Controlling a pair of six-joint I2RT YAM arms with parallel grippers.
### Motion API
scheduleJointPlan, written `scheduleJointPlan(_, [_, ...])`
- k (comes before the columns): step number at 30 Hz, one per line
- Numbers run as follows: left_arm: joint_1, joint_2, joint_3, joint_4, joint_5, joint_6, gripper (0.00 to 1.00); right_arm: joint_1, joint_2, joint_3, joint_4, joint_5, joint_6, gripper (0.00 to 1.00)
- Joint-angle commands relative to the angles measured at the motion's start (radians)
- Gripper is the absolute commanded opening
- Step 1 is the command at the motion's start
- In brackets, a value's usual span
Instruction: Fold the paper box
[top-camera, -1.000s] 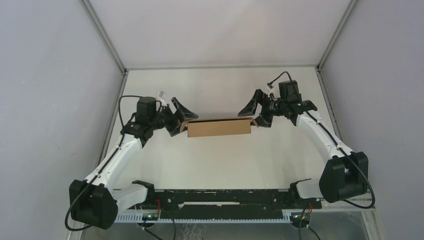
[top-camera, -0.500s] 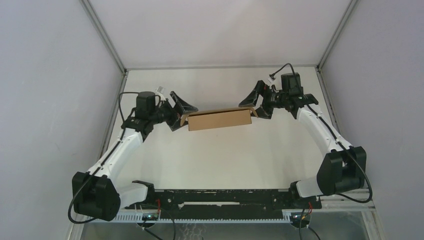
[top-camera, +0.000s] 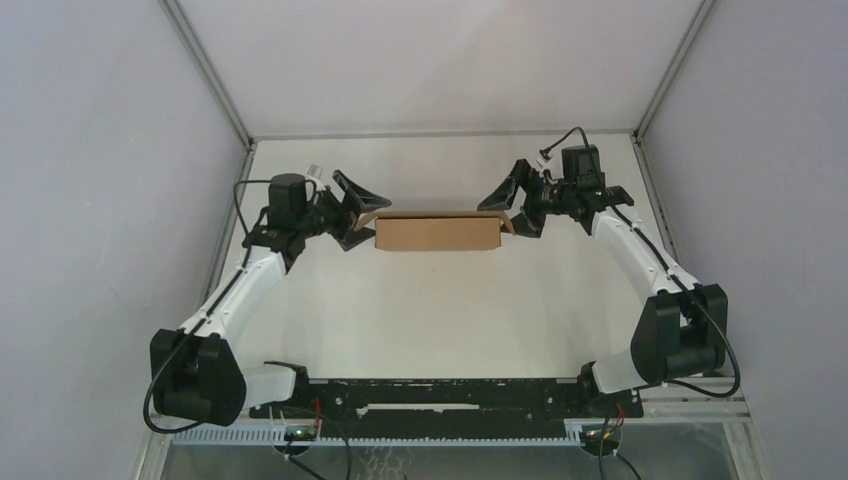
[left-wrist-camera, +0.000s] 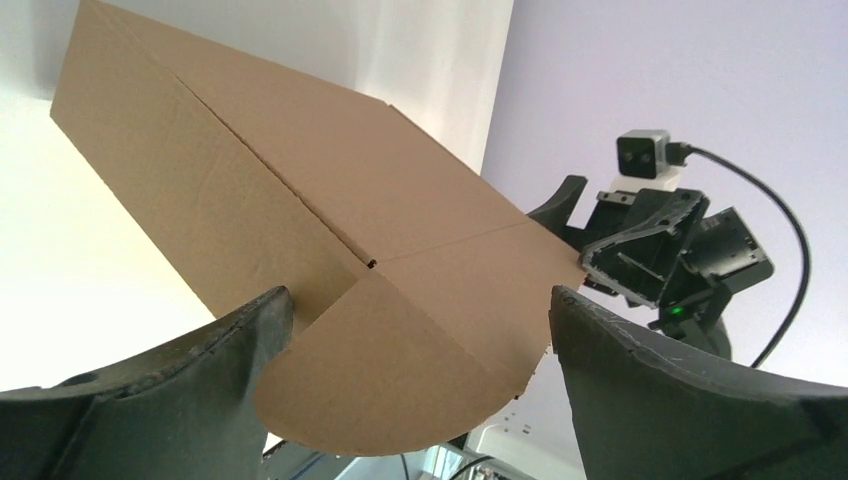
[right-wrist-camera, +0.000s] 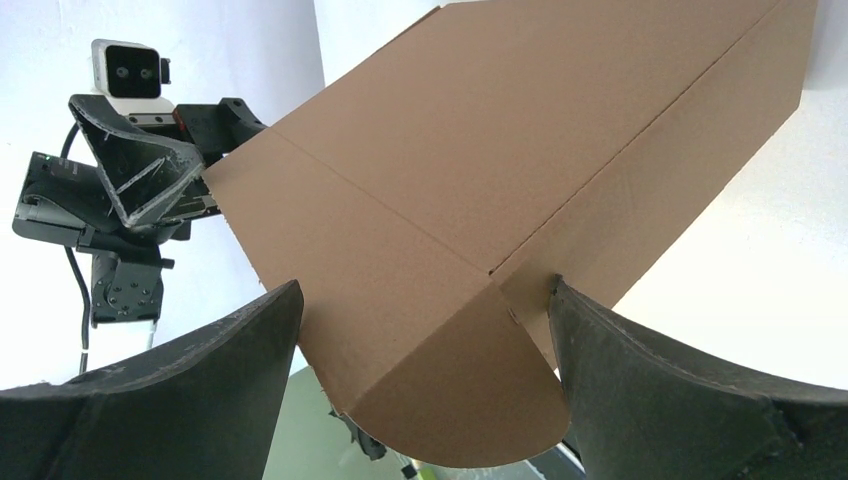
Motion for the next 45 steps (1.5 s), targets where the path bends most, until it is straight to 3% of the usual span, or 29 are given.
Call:
scheduleJointPlan(1, [-0.035,0.013,0.104,0.128,0.223,-0.14,1.0,0.045,0.01,0.048,0.121,-0.218,0.123,1.0])
scheduleJointPlan(12, [-0.031,0.074,0.127,0.177,0.238,-0.186,1.0,0.031,0.077,0.049,0.183,-0.247,0.17,1.0])
scheduleJointPlan(25, [-0.01,0.157,0.096,0.292,0.261,-0.233,1.0,0.0,0.202,0.164,0.169,-0.271,0.163,1.0])
scheduleJointPlan(45, [-0.009,0.055,-0.001,0.322,0.251,-0.271,1.0,0.004,0.139,0.19,0.101,-0.262,0.168,1.0])
